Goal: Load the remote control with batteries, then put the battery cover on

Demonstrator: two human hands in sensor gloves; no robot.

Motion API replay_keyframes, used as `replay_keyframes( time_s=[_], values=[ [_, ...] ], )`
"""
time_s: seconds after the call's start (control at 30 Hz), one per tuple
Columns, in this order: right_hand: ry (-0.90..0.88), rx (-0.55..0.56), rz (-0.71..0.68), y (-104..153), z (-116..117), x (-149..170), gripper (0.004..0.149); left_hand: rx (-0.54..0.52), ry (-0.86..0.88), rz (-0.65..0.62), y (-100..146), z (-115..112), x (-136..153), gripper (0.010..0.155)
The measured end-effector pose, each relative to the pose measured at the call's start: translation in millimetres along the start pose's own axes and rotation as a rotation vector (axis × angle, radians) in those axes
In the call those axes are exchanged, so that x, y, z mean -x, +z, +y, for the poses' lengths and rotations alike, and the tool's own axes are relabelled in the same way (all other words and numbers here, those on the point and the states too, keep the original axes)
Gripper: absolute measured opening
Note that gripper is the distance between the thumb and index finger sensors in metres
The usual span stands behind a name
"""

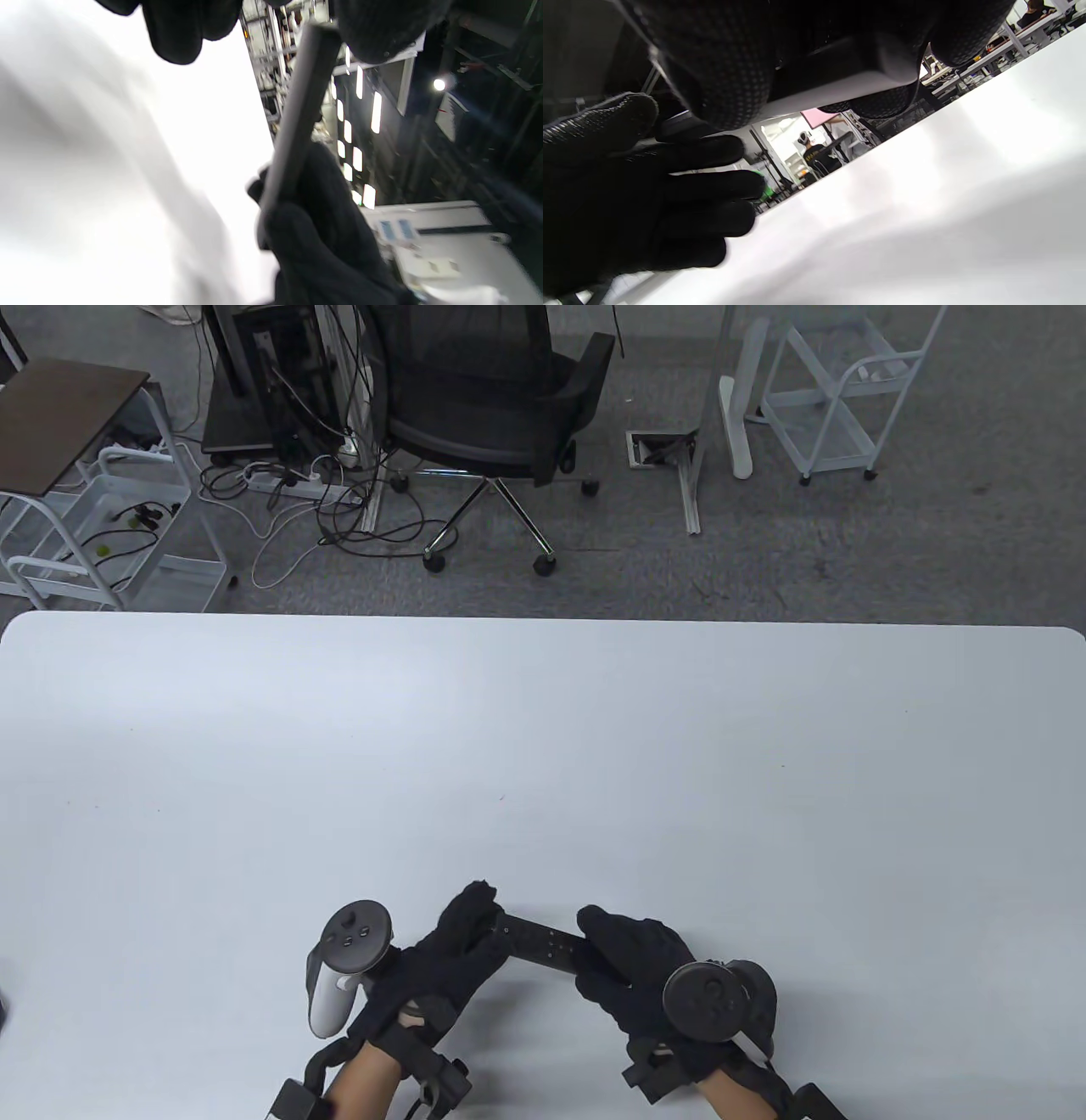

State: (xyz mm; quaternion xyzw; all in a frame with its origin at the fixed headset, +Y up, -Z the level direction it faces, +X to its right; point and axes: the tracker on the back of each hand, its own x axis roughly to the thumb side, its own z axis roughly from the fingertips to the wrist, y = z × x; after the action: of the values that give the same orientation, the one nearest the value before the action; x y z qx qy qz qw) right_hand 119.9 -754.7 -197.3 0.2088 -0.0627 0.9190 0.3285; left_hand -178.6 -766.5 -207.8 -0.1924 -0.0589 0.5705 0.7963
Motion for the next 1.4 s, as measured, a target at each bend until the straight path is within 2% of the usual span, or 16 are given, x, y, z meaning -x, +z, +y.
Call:
replay_keyframes(
  time_s=[0.1,0.23,0.4,0.5,0.6,0.83,1.2,1.4],
  values=[
    [0.171,-0.073,-0.005,-12,7,3,0.071,-0.084,-0.151,0.026,2,7,-1,0.084],
    [0.352,-0.097,-0.026,-31,16,4,0.071,-0.138,-0.319,0.06,1,7,-2,0.083],
    [0.436,-0.129,-0.046,-54,28,7,0.07,-0.143,-0.493,0.091,-1,-1,-3,0.083],
    [0.422,-0.156,-0.015,-69,32,13,0.07,-0.144,-0.556,0.091,-1,-4,-5,0.083],
    [0.377,-0.177,0.041,-82,37,22,0.07,-0.149,-0.582,0.094,-1,-4,-5,0.083],
    [0.422,-0.242,0.051,-93,50,29,0.069,-0.149,-0.556,0.11,-2,1,-2,0.082],
    [0.467,-0.29,0.062,-97,55,29,0.071,-0.107,-0.586,0.133,-6,-3,1,0.082],
    [0.446,-0.268,0.056,-94,50,29,0.072,-0.099,-0.582,0.142,-6,-3,2,0.082]
  ],
)
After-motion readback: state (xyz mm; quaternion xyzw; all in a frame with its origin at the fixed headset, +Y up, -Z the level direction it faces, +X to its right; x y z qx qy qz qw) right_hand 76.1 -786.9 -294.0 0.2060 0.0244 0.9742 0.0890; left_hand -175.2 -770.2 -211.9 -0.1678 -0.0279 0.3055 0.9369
